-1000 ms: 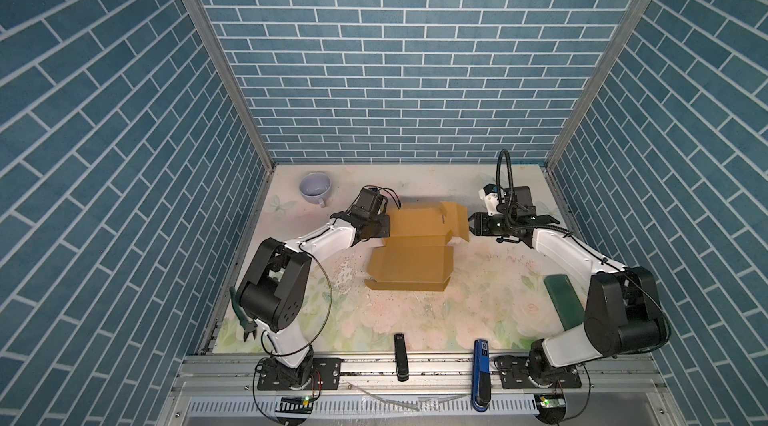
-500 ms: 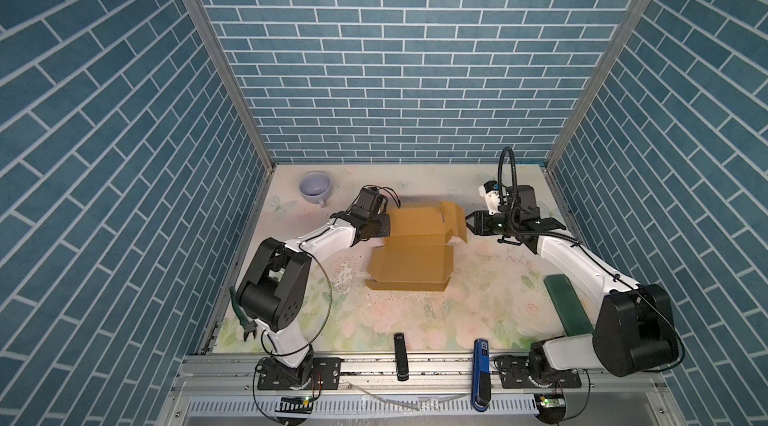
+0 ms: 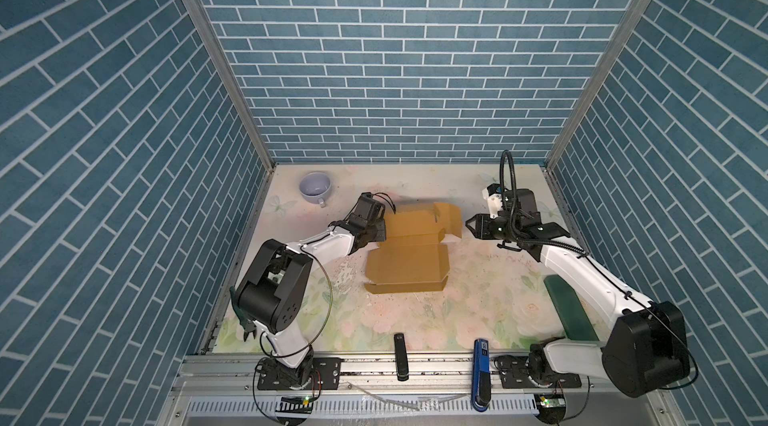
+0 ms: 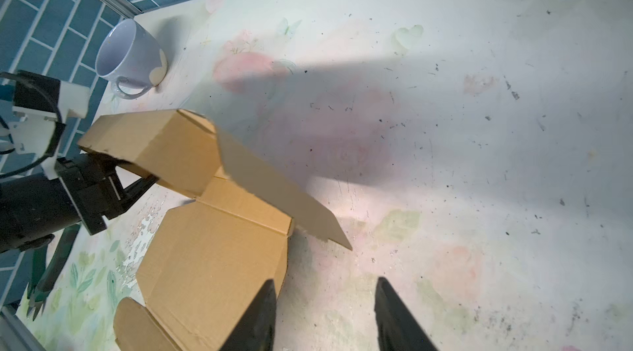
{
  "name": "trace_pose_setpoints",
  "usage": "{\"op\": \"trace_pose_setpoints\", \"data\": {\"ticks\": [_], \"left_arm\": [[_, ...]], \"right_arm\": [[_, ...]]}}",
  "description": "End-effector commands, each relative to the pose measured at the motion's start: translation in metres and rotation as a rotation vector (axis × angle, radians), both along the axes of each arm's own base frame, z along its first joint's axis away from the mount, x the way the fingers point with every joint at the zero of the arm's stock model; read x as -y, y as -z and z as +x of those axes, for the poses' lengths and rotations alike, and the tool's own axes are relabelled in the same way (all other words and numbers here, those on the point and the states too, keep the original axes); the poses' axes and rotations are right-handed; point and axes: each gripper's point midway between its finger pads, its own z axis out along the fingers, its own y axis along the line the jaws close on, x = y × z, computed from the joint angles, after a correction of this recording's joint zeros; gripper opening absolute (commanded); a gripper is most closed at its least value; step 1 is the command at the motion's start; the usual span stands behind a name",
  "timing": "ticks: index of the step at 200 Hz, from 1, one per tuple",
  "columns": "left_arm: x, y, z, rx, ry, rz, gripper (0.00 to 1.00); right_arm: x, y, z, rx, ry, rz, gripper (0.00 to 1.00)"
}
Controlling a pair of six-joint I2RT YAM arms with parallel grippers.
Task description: Fold the paper box
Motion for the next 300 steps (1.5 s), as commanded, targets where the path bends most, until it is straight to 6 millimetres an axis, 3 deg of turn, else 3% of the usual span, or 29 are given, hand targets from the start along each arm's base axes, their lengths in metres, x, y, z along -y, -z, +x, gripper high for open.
{"op": "trace_pose_setpoints", "data": {"ticks": [1,24,51,85,150,209,300], "left_arm": [[-0.001,-0.014,0.008,0.044,-0.030,-0.027,0.04],[0.000,-0.015,0.009,0.025,-0.033,-0.022,0.04],[-0.001,-0.019,0.010,0.020,-0.040,-0.016,0.04],[-0.001,-0.026,0.011,0.023,-0.049,-0.020,0.04],[0.000,-0.035,0.013,0.030,-0.051,-0.029,0.04],[0.002,-0.036,0.014,0.026,-0.048,-0.040,0.04],[0.000,-0.033,0.008,0.015,-0.048,-0.033,0.04]], "right_arm": [[-0.008,0.019,-0.018,-0.054,0.026,-0.024,0.36],[-0.037,0.022,-0.028,-0.063,-0.025,0.045,0.20],[-0.063,0.030,-0.039,-0.089,-0.067,0.088,0.16],[-0.079,0.051,-0.051,-0.143,-0.097,0.075,0.14],[-0.075,0.099,-0.073,-0.241,-0.103,0.028,0.10],[-0.064,0.122,-0.084,-0.268,-0.088,-0.005,0.09],[-0.070,0.155,-0.083,-0.324,-0.084,-0.008,0.08]]}}
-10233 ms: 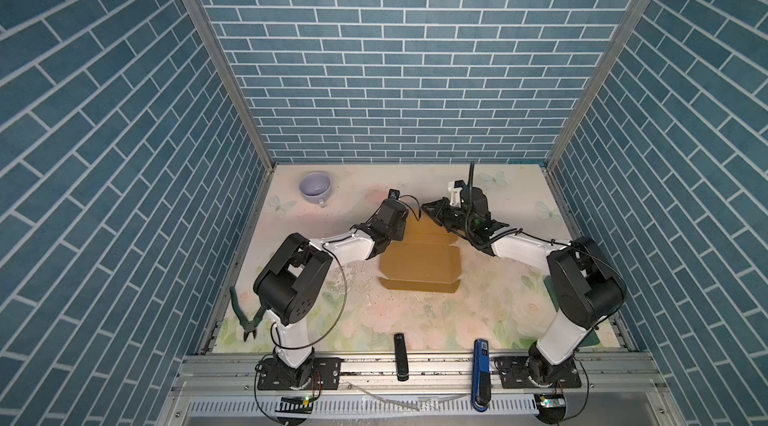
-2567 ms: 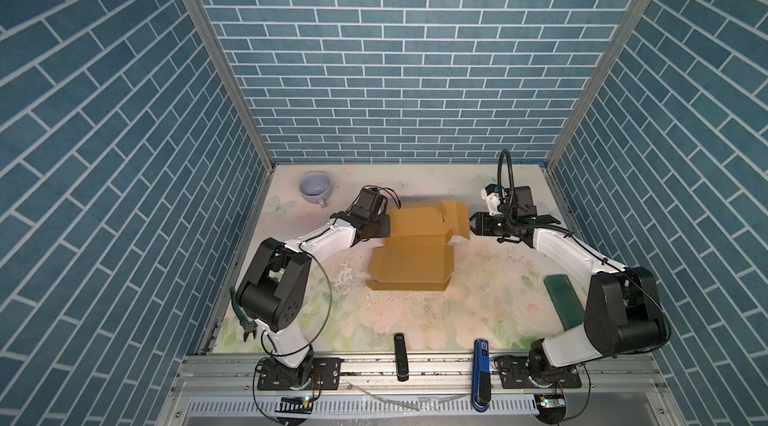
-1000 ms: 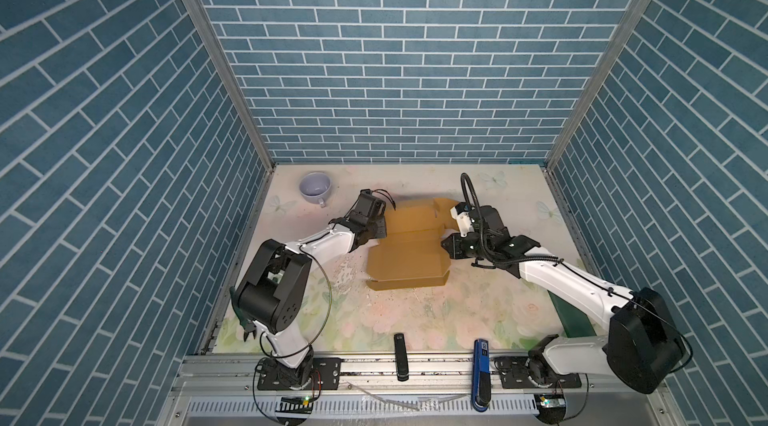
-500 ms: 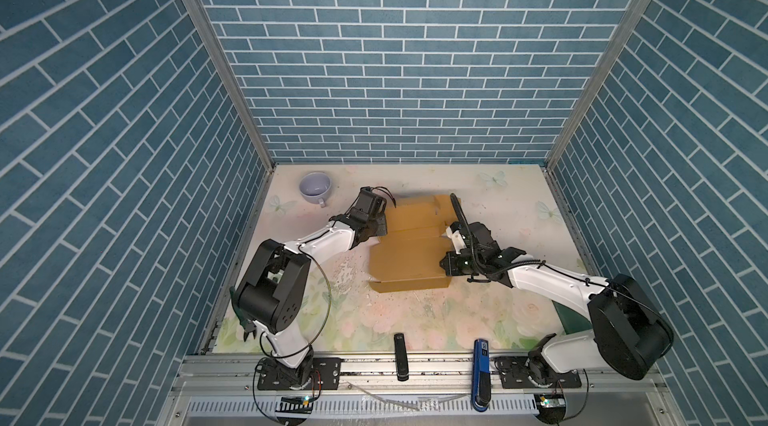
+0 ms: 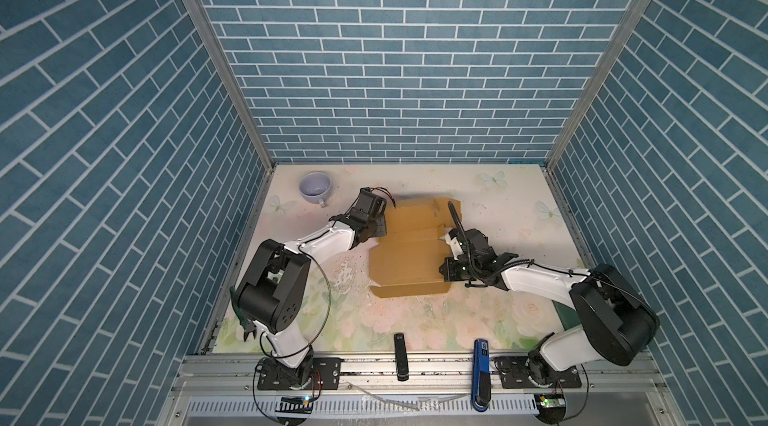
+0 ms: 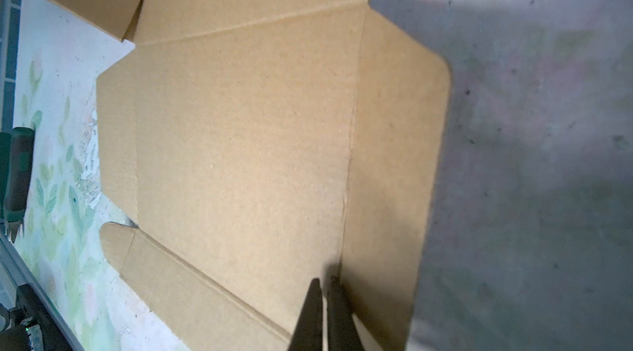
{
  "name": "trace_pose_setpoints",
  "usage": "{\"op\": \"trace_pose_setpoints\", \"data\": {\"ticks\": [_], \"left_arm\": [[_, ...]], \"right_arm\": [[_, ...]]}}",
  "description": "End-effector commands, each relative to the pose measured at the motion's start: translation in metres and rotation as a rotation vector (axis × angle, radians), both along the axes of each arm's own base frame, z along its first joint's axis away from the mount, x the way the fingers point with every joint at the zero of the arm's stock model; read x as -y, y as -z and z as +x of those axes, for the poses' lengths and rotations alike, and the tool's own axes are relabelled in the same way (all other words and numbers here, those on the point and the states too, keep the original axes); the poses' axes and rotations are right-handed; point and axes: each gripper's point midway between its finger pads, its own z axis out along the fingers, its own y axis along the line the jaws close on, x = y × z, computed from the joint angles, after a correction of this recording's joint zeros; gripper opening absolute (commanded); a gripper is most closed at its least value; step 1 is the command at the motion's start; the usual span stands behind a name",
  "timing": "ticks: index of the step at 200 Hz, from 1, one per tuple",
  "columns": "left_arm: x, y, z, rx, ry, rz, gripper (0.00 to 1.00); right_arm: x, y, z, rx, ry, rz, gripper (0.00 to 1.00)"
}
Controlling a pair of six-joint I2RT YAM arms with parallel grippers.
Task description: Fold the paper box
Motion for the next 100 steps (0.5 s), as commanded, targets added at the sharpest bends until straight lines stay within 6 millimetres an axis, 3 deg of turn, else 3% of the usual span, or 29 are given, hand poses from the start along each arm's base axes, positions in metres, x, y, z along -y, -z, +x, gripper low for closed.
{"op": "trace_pose_setpoints", "data": {"ticks": [1,33,53,74,100], "left_arm": [[0.000,-0.018,0.003,0.033,-0.011,-0.031,0.04],[-0.001,-0.014,0.003,0.027,-0.014,-0.023,0.04],[-0.002,-0.010,0.002,0.019,-0.014,-0.016,0.04],[-0.004,-0.007,0.001,0.019,-0.019,-0.003,0.04],[-0.005,-0.005,0.001,0.016,-0.015,0.006,0.04]], "right_arm": [[0.002,0.015,-0.005,-0.039,0.012,-0.014,0.08],[0.000,0.022,-0.004,-0.051,0.008,-0.023,0.08],[-0.002,0.013,-0.002,-0.036,0.002,-0.010,0.09],[-0.002,-0.009,0.000,0.001,-0.016,-0.010,0.11],[0.004,-0.050,0.001,0.071,-0.043,-0.034,0.15]]}}
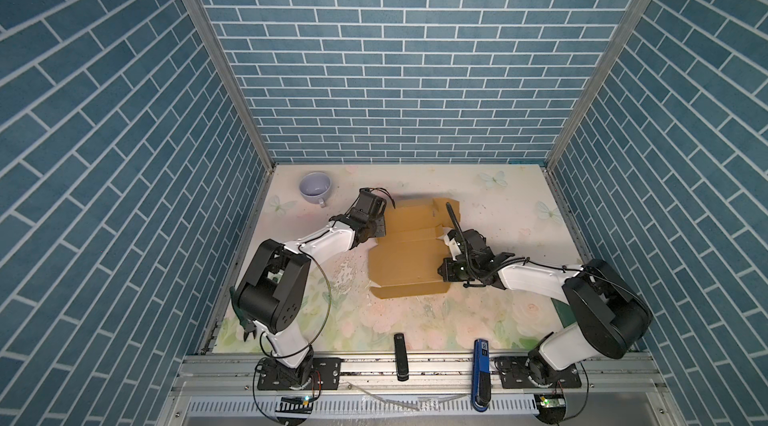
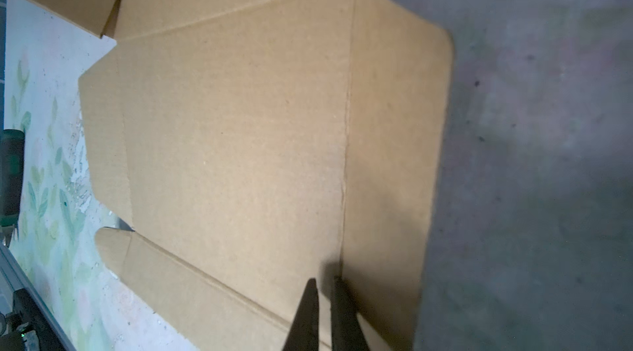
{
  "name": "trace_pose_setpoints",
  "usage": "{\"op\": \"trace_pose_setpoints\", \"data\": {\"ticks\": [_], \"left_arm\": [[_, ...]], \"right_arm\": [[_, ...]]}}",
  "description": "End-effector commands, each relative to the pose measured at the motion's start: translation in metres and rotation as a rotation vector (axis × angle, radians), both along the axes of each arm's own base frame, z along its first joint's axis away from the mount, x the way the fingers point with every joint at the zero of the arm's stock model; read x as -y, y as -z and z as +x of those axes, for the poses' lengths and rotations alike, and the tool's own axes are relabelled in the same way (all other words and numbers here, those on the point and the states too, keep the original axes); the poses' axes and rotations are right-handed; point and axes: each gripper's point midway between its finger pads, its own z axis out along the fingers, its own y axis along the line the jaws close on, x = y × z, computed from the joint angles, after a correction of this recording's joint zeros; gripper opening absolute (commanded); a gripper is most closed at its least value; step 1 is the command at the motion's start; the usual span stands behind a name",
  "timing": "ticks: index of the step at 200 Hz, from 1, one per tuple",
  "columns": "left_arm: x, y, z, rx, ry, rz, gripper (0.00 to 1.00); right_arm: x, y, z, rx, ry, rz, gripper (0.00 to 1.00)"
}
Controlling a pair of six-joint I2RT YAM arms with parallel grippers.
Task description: Fold the paper box
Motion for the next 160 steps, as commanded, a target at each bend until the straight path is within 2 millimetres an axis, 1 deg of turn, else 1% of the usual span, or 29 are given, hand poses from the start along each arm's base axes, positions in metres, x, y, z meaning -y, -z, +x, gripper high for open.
{"op": "trace_pose_setpoints", "data": {"ticks": [1,15,36,52,67,79,88,97,109,118,121,142,160], "left_arm": [[-0.001,-0.006,0.001,0.015,-0.003,-0.012,0.04],[-0.001,-0.005,0.001,0.014,-0.001,-0.011,0.04],[0.000,-0.006,0.001,0.014,0.002,-0.013,0.04],[0.001,-0.007,0.001,0.016,0.006,-0.019,0.04],[0.002,-0.009,0.001,0.015,0.012,-0.022,0.04],[0.003,-0.012,0.002,0.019,0.017,-0.025,0.04],[0.004,-0.013,0.002,0.020,0.019,-0.029,0.04],[0.004,-0.014,0.002,0.022,0.022,-0.030,0.04],[0.005,-0.016,0.002,0.023,0.025,-0.031,0.04],[0.005,-0.017,0.002,0.022,0.028,-0.031,0.04],[0.005,-0.018,0.002,0.022,0.029,-0.031,0.04],[0.008,-0.020,0.002,0.024,0.042,-0.040,0.04],[0.010,-0.022,0.002,0.025,0.051,-0.048,0.04]], "right_arm": [[0.006,-0.045,0.003,0.079,-0.035,-0.032,0.16],[0.015,-0.073,0.007,0.140,-0.028,-0.051,0.19],[0.034,-0.114,0.017,0.229,0.009,-0.081,0.25],[0.055,-0.144,0.033,0.303,0.078,-0.110,0.28],[0.075,-0.163,0.049,0.346,0.141,-0.105,0.31],[0.091,-0.173,0.063,0.372,0.193,-0.113,0.32],[0.101,-0.176,0.072,0.385,0.222,-0.126,0.34],[0.107,-0.177,0.081,0.398,0.233,-0.129,0.37],[0.112,-0.171,0.093,0.390,0.240,-0.124,0.38],[0.115,-0.163,0.104,0.373,0.244,-0.129,0.39],[0.112,-0.161,0.105,0.365,0.228,-0.113,0.39],[0.107,-0.141,0.125,0.350,0.188,-0.101,0.40],[0.099,-0.131,0.139,0.355,0.137,-0.071,0.41]]}}
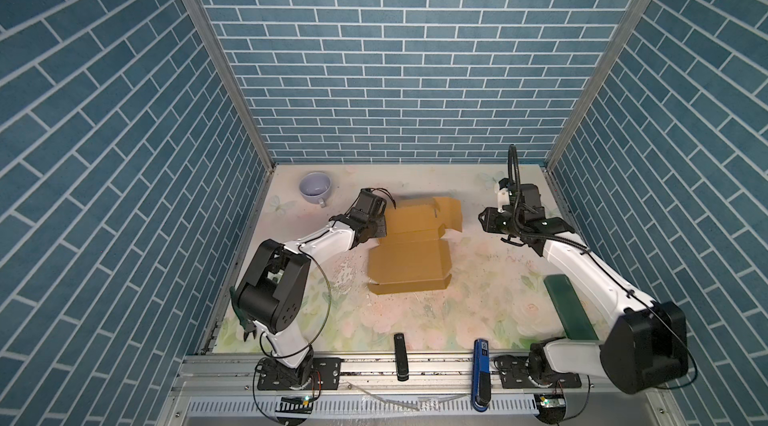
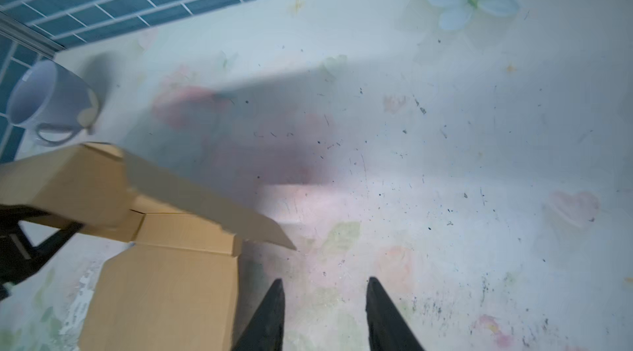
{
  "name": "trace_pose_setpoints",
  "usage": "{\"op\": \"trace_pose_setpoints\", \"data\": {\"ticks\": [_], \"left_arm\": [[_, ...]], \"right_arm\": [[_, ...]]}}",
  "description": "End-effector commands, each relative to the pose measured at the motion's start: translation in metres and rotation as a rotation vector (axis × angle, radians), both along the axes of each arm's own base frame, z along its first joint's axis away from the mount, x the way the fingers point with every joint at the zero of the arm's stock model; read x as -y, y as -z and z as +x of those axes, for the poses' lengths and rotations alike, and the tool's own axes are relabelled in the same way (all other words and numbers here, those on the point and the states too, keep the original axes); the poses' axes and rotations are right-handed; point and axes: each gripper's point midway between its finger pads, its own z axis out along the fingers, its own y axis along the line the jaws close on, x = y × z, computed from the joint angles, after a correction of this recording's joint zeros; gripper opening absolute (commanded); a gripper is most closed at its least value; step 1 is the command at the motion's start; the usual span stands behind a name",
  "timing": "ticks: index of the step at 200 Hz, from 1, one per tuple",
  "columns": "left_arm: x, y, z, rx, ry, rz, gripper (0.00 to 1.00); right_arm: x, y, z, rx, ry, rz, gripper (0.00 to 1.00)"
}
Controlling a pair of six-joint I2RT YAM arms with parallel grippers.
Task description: Fold the paper box
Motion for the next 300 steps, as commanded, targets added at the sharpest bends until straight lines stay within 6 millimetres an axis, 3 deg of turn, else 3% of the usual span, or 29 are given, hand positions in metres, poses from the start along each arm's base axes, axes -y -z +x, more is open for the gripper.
{"op": "trace_pose_setpoints", "data": {"ticks": [1,70,108,155,216,300], "left_arm": [[0.005,-0.023,0.004,0.037,0.021,-0.030,0.04],[0.009,-0.026,0.003,0.028,0.061,-0.027,0.04],[0.010,-0.022,0.007,0.020,0.056,-0.020,0.04],[0.014,-0.021,0.012,0.018,0.044,-0.044,0.04],[0.014,-0.020,0.011,0.017,0.043,-0.043,0.04],[0.029,-0.026,0.007,0.022,0.114,-0.109,0.04]], "right_arm": [[-0.018,-0.011,0.024,0.078,-0.126,0.031,0.41],[-0.063,-0.002,0.044,0.089,-0.368,0.153,0.41],[-0.077,-0.009,0.026,0.086,-0.455,0.208,0.41],[-0.082,-0.009,-0.002,0.065,-0.484,0.178,0.41],[-0.092,-0.014,-0.026,0.072,-0.513,0.158,0.41],[-0.112,-0.003,-0.020,0.064,-0.557,0.144,0.41]]}}
